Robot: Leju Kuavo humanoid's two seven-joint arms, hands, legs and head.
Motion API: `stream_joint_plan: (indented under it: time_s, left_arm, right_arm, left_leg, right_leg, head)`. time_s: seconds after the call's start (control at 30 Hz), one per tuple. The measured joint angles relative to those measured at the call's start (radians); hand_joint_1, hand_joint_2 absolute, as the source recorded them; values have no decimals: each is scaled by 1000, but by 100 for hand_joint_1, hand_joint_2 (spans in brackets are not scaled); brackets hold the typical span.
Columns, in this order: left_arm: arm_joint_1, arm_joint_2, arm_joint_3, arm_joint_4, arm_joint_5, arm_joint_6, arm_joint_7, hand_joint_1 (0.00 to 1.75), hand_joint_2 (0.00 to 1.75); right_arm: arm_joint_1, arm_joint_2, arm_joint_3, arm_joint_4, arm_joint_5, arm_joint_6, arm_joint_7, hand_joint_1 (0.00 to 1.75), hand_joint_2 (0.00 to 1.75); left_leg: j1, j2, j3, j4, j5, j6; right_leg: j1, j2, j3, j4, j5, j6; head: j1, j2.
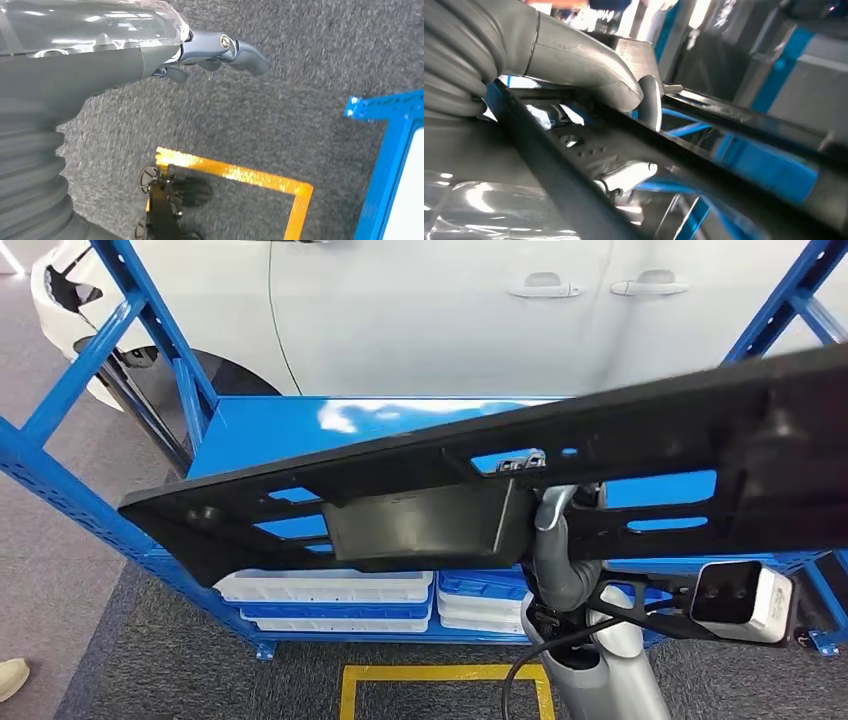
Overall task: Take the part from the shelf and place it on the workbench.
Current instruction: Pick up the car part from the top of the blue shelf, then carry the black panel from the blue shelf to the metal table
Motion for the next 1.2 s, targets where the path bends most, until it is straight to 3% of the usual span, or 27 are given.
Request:
stream_joint_plan:
  time_s: [0.07, 0.1, 0.13, 0.17, 0.27, 0.3, 0.43, 0.5, 0.57, 0.6, 0.63, 0.67, 0.73, 0.8, 0.83, 0.9, 0.97, 1.0, 1.07, 1.1, 1.13, 1.17, 1.2]
  left_arm:
    - [2, 4, 5, 0, 2, 0, 9, 0, 175]
    - [5, 7, 8, 0, 4, 3, 16, 0, 175]
    - [8, 8, 10, 0, 6, 5, 25, 0, 175]
    - [11, 10, 12, 0, 8, 9, 33, 0, 175]
    - [14, 14, 17, 0, 8, 17, 50, 0, 175]
    - [14, 16, 19, 0, 8, 19, 52, 0, 175]
    - [18, 18, 27, 0, 8, 24, 56, 0, 175]
    - [18, 16, 29, 1, 8, 26, 58, 0, 175]
    - [17, 16, 31, 1, 8, 26, 58, 0, 175]
    - [18, 16, 31, 1, 8, 26, 57, 0, 175]
    - [18, 16, 31, 1, 7, 25, 56, 0, 175]
    - [18, 15, 31, 1, 6, 23, 54, 0, 175]
    - [18, 12, 31, 1, 3, 19, 50, 0, 175]
    - [18, 10, 31, 1, 3, 16, 47, 0, 175]
    - [18, 9, 31, 1, 3, 15, 46, 0, 175]
    - [18, 8, 31, 1, 3, 14, 44, 0, 175]
    - [19, 8, 31, 1, 4, 12, 45, 0, 175]
    - [20, 8, 31, 1, 4, 12, 48, 0, 175]
    - [21, 9, 31, 1, 1, 10, 61, 0, 175]
    - [21, 9, 31, 1, -2, 9, 68, 0, 175]
    - [21, 10, 31, 1, -6, 8, 74, 0, 175]
    - [21, 10, 31, 1, -9, 8, 80, 0, 175]
    - [21, 10, 31, 1, -11, 7, 84, 0, 175]
  right_arm:
    - [12, -3, 6, 1, -21, 36, 22, 175, 175]
    - [21, -4, 10, 3, -26, 50, 39, 175, 175]
    - [30, -5, 14, 6, -26, 62, 56, 175, 175]
    - [37, -7, 18, 9, -21, 71, 68, 175, 175]
    - [47, -11, 23, 12, -7, 82, 81, 175, 175]
    - [48, -12, 24, 13, -6, 83, 82, 175, 175]
    - [50, -18, 25, 15, 1, 84, 82, 175, 175]
    - [48, -25, 25, 15, 10, 84, 81, 175, 175]
    - [44, -33, 23, 15, 8, 80, 78, 175, 175]
    - [42, -36, 19, 16, 9, 73, 74, 175, 175]
    - [40, -39, 13, 16, 13, 64, 68, 175, 175]
    - [36, -41, 6, 16, 22, 53, 60, 175, 175]
    - [29, -44, -10, 13, 42, 33, 45, 175, 175]
    - [26, -46, -25, 5, 54, 22, 33, 175, 175]
    - [25, -48, -31, 1, 56, 20, 28, 175, 175]
    - [25, -50, -41, -4, 58, 21, 20, 175, 175]
    - [25, -51, -44, -6, 56, 33, 15, 175, 175]
    - [25, -51, -45, -7, 53, 43, 12, 175, 175]
    - [25, -54, -50, -9, 44, 67, 5, 175, 175]
    - [26, -55, -53, -10, 41, 77, 2, 175, 175]
    - [29, -57, -57, -10, 40, 86, -4, 175, 175]
    - [31, -58, -61, -11, 41, 92, -10, 175, 175]
    - [35, -59, -64, -12, 44, 96, -16, 175, 175]
  left_leg:
    - [-3, 0, -55, 128, -66, 2]
    - [-4, 0, -77, 179, -87, 4]
    - [-7, 0, -83, 196, -89, 7]
    - [-9, 0, -69, 175, -73, 13]
    - [-23, 1, 31, -11, 6, 38]
    - [-27, 2, 51, -51, 18, 43]
    - [-28, 6, 55, -77, 43, 57]
    - [-21, 9, 45, -87, 60, 65]
    - [-21, 11, 27, -87, 73, 68]
    - [-20, 11, 16, -86, 79, 67]
    - [-20, 11, 6, -84, 86, 66]
    - [-19, 11, -4, -81, 92, 63]
    - [-16, 11, -22, -73, 102, 56]
    - [-14, 10, -32, -71, 112, 45]
    - [-14, 10, -34, -71, 118, 39]
    - [-13, 10, -35, -76, 132, 25]
    - [-11, 8, -45, -62, 116, 14]
    - [-11, 6, -57, -31, 81, 11]
    - [-10, 5, -91, 87, -19, 6]
    - [-10, 5, -104, 151, -55, 4]
    - [-10, 5, -106, 195, -70, 3]
    - [-10, 5, -93, 206, -63, 3]
    - [-10, 5, -61, 180, -42, 5]
  right_leg:
    - [6, -2, 0, 0, 2, -9]
    - [10, -1, -1, 1, 3, -11]
    - [14, -1, -2, 3, 4, -13]
    - [18, 1, -4, 4, 5, -14]
    - [28, 1, -7, 9, 6, -13]
    - [29, 0, -8, 11, 8, -10]
    - [28, -1, -15, 15, 9, 11]
    - [24, 1, -39, 71, -46, 26]
    - [13, 2, -83, 195, -131, 40]
    - [7, 2, -99, 252, -159, 45]
    - [2, 1, -101, 281, -170, 50]
    - [-2, 1, -81, 269, -160, 54]
    - [-9, 0, 11, 142, -115, 58]
    - [-5, 1, 85, 26, -85, 52]
    - [-2, 2, 97, 1, -82, 46]
    - [3, 4, 88, -3, -69, 31]
    - [-1, 1, 77, -11, -52, 14]
    - [-2, 0, 69, -15, -41, 6]
    - [0, -1, 47, -16, -22, -3]
    - [2, -1, 35, -15, -13, -4]
    - [4, -1, 22, -14, -4, -4]
    - [6, -1, 10, -12, 5, -4]
    - [7, -1, -2, -10, 13, -2]
  head:
    - [0, 0]
    - [0, 0]
    - [0, 0]
    - [0, 0]
    - [0, 0]
    - [0, 0]
    - [0, 0]
    - [0, 0]
    - [0, 0]
    - [0, 0]
    - [0, 0]
    - [0, 0]
    - [0, 0]
    - [0, 0]
    - [0, 0]
    - [0, 0]
    - [0, 0]
    - [0, 0]
    - [0, 0]
    - [0, 0]
    - [0, 0]
    - [0, 0]
    - [0, 0]
